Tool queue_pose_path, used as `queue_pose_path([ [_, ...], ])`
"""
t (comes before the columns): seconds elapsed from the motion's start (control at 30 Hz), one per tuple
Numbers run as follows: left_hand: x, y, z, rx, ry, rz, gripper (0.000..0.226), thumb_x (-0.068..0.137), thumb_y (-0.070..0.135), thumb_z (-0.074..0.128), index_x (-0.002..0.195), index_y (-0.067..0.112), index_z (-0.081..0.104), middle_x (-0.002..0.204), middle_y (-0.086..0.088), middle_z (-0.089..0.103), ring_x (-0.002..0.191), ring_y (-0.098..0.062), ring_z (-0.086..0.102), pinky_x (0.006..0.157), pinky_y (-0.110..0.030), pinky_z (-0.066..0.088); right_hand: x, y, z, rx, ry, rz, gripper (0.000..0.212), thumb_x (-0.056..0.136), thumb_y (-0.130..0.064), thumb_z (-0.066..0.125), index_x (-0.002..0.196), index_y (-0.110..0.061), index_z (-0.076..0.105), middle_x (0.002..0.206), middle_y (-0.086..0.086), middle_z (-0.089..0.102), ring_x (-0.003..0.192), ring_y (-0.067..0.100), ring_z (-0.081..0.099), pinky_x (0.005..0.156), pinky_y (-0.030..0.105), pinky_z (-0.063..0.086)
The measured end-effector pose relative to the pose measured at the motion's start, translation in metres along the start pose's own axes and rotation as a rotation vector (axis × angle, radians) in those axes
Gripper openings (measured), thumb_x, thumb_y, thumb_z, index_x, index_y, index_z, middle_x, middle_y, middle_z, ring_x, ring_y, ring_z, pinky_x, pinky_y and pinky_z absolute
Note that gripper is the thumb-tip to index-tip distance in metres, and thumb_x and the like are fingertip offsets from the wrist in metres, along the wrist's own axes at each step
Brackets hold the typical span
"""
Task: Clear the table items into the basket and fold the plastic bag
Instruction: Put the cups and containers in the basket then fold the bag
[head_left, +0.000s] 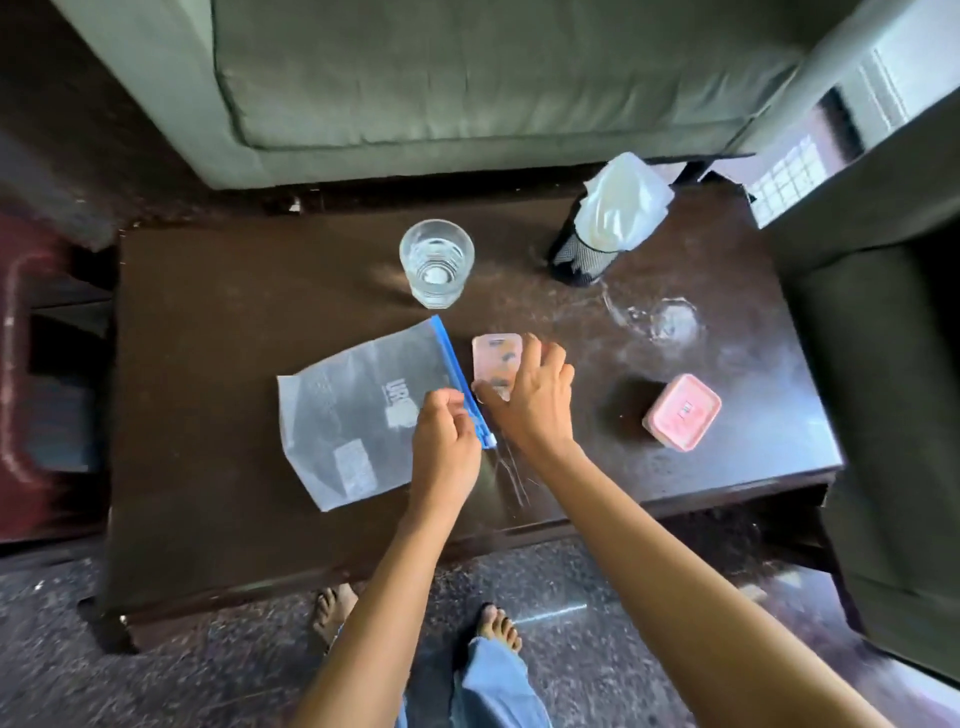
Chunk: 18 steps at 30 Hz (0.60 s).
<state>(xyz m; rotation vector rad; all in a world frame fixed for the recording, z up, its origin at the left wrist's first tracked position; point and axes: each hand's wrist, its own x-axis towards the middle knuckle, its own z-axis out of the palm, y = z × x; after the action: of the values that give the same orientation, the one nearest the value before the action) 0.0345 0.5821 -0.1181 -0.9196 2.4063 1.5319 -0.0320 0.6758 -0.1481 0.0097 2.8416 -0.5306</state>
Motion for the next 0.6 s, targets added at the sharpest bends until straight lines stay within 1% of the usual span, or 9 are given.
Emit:
queue_pose_path([
  [0.1,0.002,0.0,0.006,0.018,0.0,0.019,0.021,0.097,0.007,0.04,0.115,0.004,0.051,0.119,-0.01,0.059,0.095,-0.014,0.052,0.072,-0.007,0.034,0.005,0.001,0.009,0.062,-0.062,0.051,0.088,0.074,-0.05,0.073,0.138,-0.008,0.03,0.127,0.017,0.04,0.109,0.039,0.044,0.092,0.043,0.041],
  [0.17,0.005,-0.002,0.01,0.022,0.004,0.021,0.022,0.097,0.007,0.04,0.116,0.004,0.051,0.122,-0.011,0.058,0.1,-0.017,0.054,0.073,-0.008,0.033,0.006,0.0,0.011,0.138,-0.05,0.07,0.075,0.074,-0.041,0.074,0.129,-0.007,0.036,0.121,0.016,0.041,0.109,0.038,0.044,0.09,0.041,0.04],
  [0.23,0.006,-0.003,0.013,0.026,0.0,0.008,0.022,0.098,0.01,0.04,0.117,0.006,0.051,0.121,-0.009,0.058,0.1,-0.016,0.053,0.072,-0.011,0.034,0.003,0.005,0.01,0.292,-0.031,0.091,0.062,0.077,-0.035,0.068,0.124,-0.005,0.041,0.118,0.015,0.044,0.107,0.034,0.045,0.091,0.039,0.039],
  [0.3,0.007,0.001,0.016,-0.021,0.009,-0.04,0.023,0.098,0.018,0.042,0.118,0.009,0.051,0.117,-0.007,0.06,0.094,-0.014,0.053,0.073,-0.015,0.037,0.0,0.015,0.006,0.612,-0.072,0.196,0.059,0.077,-0.04,0.058,0.125,-0.008,0.046,0.115,0.011,0.052,0.103,0.026,0.051,0.087,0.034,0.043],
  [0.33,0.006,0.004,0.018,-0.077,0.005,-0.085,0.025,0.098,0.024,0.044,0.118,0.011,0.052,0.114,-0.005,0.061,0.093,-0.014,0.054,0.075,-0.019,0.041,-0.004,0.019,0.003,0.856,-0.12,0.289,0.058,0.076,-0.041,0.054,0.124,-0.009,0.048,0.113,0.01,0.056,0.099,0.023,0.056,0.081,0.031,0.047],
  [0.4,0.007,0.012,0.025,-0.206,-0.045,-0.177,0.034,0.095,0.037,0.049,0.118,0.014,0.054,0.107,-0.001,0.064,0.096,-0.016,0.061,0.086,-0.03,0.05,-0.011,0.031,-0.001,1.377,-0.268,0.469,0.049,0.083,-0.034,0.046,0.122,-0.005,0.053,0.108,0.015,0.061,0.087,0.021,0.062,0.07,0.028,0.054],
  [0.43,0.009,0.014,0.029,-0.239,-0.073,-0.205,0.039,0.092,0.042,0.052,0.119,0.015,0.055,0.104,0.001,0.065,0.098,-0.017,0.063,0.09,-0.034,0.052,-0.014,0.037,-0.003,1.541,-0.346,0.532,0.043,0.088,-0.03,0.041,0.118,-0.003,0.057,0.102,0.016,0.063,0.081,0.02,0.064,0.068,0.027,0.055],
  [0.5,0.012,0.015,0.04,-0.206,-0.117,-0.196,0.043,0.086,0.045,0.061,0.115,0.014,0.058,0.103,0.002,0.067,0.096,-0.017,0.064,0.088,-0.036,0.053,-0.021,0.045,-0.008,1.63,-0.441,0.584,0.037,0.094,-0.022,0.033,0.104,-0.004,0.064,0.088,0.013,0.068,0.073,0.017,0.066,0.067,0.026,0.056],
  [0.6,0.018,0.012,0.057,-0.026,-0.127,-0.169,0.044,0.079,0.043,0.071,0.109,0.012,0.061,0.1,0.0,0.067,0.086,-0.017,0.062,0.081,-0.034,0.055,-0.024,0.057,-0.004,1.456,-0.36,0.599,0.035,0.097,-0.019,0.034,0.099,-0.005,0.066,0.093,0.016,0.07,0.079,0.021,0.069,0.067,0.029,0.058],
])
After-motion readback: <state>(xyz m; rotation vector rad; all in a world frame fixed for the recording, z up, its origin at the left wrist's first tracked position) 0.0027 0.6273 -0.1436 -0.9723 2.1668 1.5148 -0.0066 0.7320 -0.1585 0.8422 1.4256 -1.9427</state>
